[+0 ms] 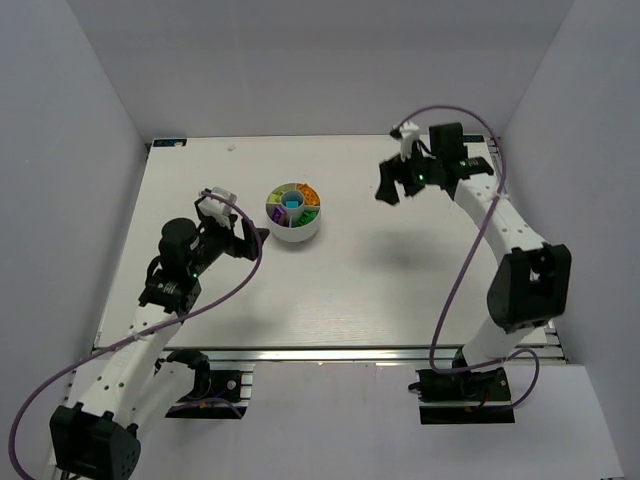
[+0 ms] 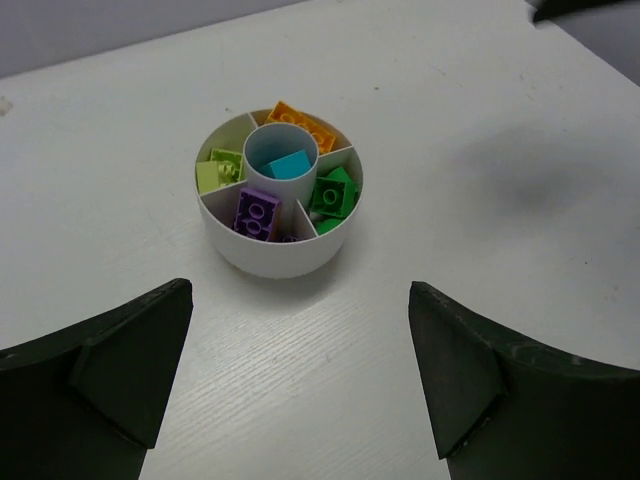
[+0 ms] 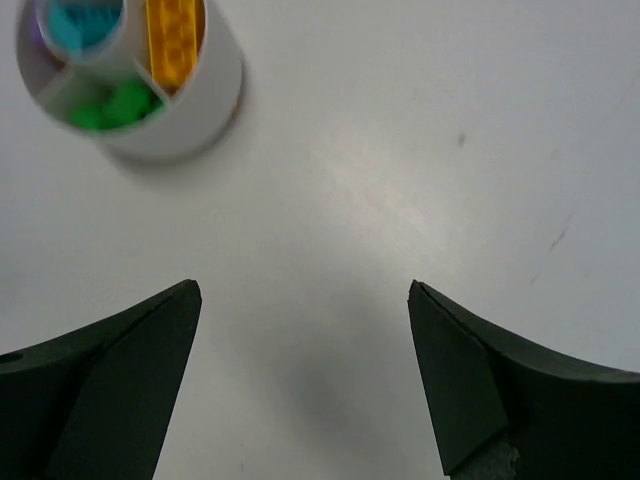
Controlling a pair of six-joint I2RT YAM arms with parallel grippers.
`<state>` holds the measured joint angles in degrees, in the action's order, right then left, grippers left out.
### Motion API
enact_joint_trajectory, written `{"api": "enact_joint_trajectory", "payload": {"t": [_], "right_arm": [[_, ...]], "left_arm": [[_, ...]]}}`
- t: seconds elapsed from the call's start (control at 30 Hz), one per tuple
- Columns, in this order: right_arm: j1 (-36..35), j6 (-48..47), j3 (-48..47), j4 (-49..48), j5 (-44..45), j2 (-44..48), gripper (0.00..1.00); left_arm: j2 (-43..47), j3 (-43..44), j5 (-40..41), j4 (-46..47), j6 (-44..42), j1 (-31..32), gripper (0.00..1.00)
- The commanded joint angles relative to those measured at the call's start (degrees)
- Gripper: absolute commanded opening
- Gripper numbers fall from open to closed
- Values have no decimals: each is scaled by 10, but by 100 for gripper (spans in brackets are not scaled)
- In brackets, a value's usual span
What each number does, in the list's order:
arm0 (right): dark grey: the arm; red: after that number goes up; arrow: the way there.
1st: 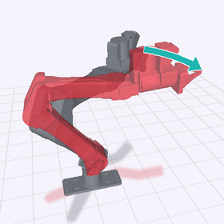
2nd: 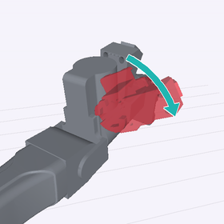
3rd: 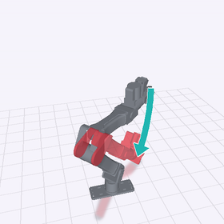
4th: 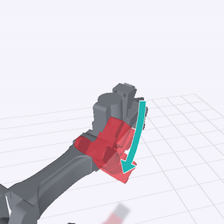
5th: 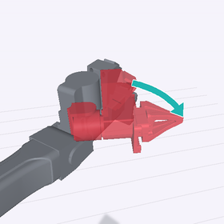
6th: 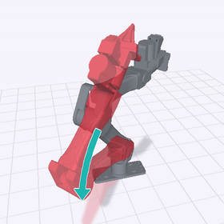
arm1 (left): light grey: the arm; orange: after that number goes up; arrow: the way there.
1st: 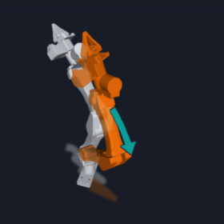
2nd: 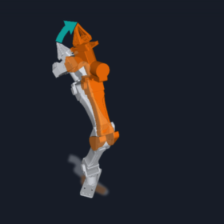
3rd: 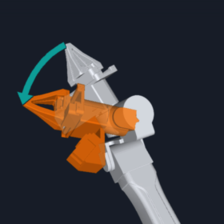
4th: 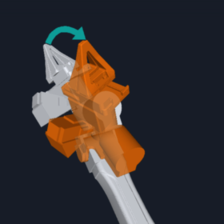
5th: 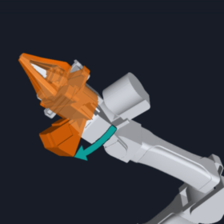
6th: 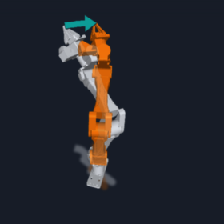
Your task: Sort the legos into containers by color
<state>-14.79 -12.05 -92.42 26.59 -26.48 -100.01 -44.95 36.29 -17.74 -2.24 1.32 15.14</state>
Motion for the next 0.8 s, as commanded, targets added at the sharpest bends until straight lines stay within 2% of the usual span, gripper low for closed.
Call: {"api": "enact_joint_trajectory", "payload": {"t": [0.0,0.07,0.17,0.3,0.47,0.67,0.77], "right_arm": [[4,-148,137,120,24,66,89],[19,-164,232,120,47,124,89],[22,-179,308,128,92,203,89],[23,-160,348,129,145,291,89],[34,-88,386,110,133,387,89],[61,-52,482,31,208,511,89],[71,-10,499,14,210,539,89]], "left_arm": [[-22,39,37,-31,40,2,98],[-33,42,48,-38,44,2,98],[-37,47,55,-47,47,2,98],[-22,41,39,-36,50,2,98],[-17,35,34,-32,47,8,98],[6,15,15,-11,25,26,98],[14,2,15,-6,16,39,98]]}}
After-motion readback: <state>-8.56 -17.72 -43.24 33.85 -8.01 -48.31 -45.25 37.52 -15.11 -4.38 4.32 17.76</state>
